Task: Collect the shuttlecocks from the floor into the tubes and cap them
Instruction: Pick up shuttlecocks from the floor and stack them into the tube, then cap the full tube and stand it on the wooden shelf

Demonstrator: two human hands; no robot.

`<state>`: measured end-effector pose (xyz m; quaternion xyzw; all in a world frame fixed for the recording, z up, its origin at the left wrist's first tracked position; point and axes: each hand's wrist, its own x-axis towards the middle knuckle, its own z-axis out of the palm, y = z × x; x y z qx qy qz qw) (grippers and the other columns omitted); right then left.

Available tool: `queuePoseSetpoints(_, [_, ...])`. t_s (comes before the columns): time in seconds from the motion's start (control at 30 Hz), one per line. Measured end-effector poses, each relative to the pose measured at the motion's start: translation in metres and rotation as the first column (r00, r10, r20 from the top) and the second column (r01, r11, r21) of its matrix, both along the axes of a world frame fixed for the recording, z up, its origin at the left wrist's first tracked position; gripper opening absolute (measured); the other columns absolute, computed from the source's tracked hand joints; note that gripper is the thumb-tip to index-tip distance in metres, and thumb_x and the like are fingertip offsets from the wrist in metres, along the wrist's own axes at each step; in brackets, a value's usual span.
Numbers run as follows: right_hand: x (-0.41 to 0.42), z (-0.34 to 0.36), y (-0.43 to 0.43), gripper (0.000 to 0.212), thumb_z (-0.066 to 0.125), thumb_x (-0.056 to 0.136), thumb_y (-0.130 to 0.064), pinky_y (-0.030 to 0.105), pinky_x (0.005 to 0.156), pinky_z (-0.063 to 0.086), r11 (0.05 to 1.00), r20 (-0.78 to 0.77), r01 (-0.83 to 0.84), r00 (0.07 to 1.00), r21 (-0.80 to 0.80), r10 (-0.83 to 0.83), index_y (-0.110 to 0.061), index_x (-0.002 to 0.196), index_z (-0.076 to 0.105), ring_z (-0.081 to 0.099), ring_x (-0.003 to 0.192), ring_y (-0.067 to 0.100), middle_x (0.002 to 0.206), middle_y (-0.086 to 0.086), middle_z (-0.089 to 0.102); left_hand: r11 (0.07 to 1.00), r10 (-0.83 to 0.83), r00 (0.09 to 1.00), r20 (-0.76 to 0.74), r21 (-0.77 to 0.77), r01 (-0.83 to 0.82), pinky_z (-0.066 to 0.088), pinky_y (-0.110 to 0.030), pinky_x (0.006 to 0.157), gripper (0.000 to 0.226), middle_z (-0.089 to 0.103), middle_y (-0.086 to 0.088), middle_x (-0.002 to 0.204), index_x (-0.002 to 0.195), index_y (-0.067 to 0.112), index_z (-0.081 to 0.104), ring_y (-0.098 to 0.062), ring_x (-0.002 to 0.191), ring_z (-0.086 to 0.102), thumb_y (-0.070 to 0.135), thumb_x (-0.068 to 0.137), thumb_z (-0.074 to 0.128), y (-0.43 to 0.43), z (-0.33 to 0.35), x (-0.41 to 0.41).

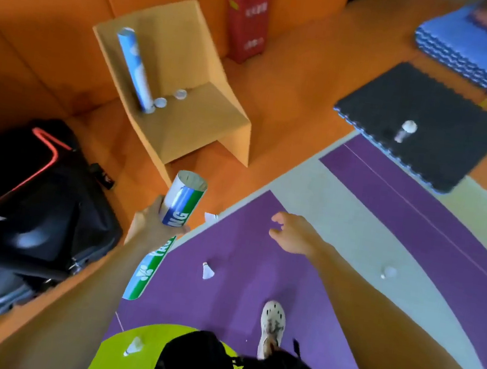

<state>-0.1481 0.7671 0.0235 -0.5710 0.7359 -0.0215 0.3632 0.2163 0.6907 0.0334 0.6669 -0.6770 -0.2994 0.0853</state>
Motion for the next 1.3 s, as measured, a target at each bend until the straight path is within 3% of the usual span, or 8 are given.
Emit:
queuePoseSetpoints(0.2, [-0.016,0.013,-0.136,0.050,0.060,0.102,-0.043,0.038,0.108,0.051,0.966,0.007,-0.259,0.966,0.008,0.259,-0.022,0.147,0.054,0.058,0.134,0.020,0.150,-0.002,0.057,0.965,0.261,0.964,-0.056,0.021,-0.260,0.049,-0.028,0.059,0.068,0.071,0.006,0.095,0.105,0.027,0.053,-0.011,0.079,0.070,0.059,0.067,0.100,-0.044,0.007,-0.022])
queuePoseSetpoints(0.43, [0.014,-0.003,-0.313,0.051,0.063,0.100,-0.038,0.037,0.109,0.050,0.882,-0.041,-0.471,0.881,0.004,0.471,-0.021,0.148,0.056,0.061,0.133,0.023,0.150,0.001,0.060,0.896,0.445,0.892,-0.076,0.055,-0.442,0.050,-0.020,0.059,0.067,0.071,0.008,0.095,0.109,0.025,0.055,-0.008,0.076,0.071,0.054,0.068,0.100,-0.145,-0.014,-0.028])
queuePoseSetpoints(0.6, [0.031,-0.021,-0.425,0.049,0.064,0.098,-0.040,0.031,0.106,0.049,0.855,-0.061,-0.518,0.853,0.029,0.519,-0.025,0.144,0.059,0.062,0.131,0.021,0.147,0.000,0.062,0.882,0.471,0.876,-0.104,0.034,-0.470,0.062,-0.037,0.070,0.067,0.073,0.007,0.092,0.103,0.026,0.055,-0.016,0.081,0.073,0.052,0.065,0.103,-0.243,-0.028,-0.028])
queuePoseSetpoints(0.77, [0.046,-0.030,-0.528,0.030,0.067,0.096,-0.032,0.022,0.091,0.051,0.868,-0.037,-0.493,0.870,-0.061,0.492,-0.024,0.125,0.071,0.071,0.112,0.018,0.128,-0.003,0.074,0.853,0.519,0.848,-0.112,0.008,-0.521,0.061,-0.039,0.072,0.066,0.072,0.007,0.090,0.102,0.028,0.055,-0.019,0.082,0.071,0.049,0.063,0.104,-0.334,-0.029,-0.023])
queuePoseSetpoints(0.93, [0.062,-0.060,-0.645,0.018,0.066,0.093,-0.027,0.024,0.080,0.055,0.878,-0.020,-0.459,0.887,-0.132,0.461,-0.026,0.108,0.076,0.072,0.096,0.016,0.108,-0.007,0.076,0.817,0.576,0.816,-0.055,0.012,-0.576,0.053,-0.035,0.061,0.069,0.068,0.006,0.082,0.091,0.030,0.044,-0.020,0.074,0.067,0.052,0.062,0.103,-0.422,-0.046,-0.021])
queuePoseSetpoints(1.13, [0.107,-0.144,-0.793,0.012,0.061,0.095,-0.025,0.031,0.080,0.060,0.846,0.017,-0.528,0.847,-0.078,0.531,-0.025,0.097,0.073,0.070,0.091,0.018,0.099,-0.007,0.075,0.745,0.666,0.746,0.018,0.021,-0.666,0.047,-0.032,0.059,0.069,0.070,0.005,0.092,0.100,0.035,0.048,-0.023,0.078,0.066,0.053,0.063,0.102,-0.520,-0.089,-0.024])
queuePoseSetpoints(1.3, [0.148,-0.216,-0.876,0.011,0.059,0.087,-0.017,0.030,0.061,0.053,0.848,0.042,-0.510,0.853,-0.145,0.521,-0.020,0.078,0.064,0.064,0.070,0.019,0.072,-0.007,0.066,0.694,0.716,0.695,0.067,0.039,-0.719,0.059,-0.037,0.067,0.076,0.069,0.009,0.097,0.120,0.034,0.057,-0.020,0.082,0.067,0.054,0.062,0.102,-0.584,-0.129,-0.026])
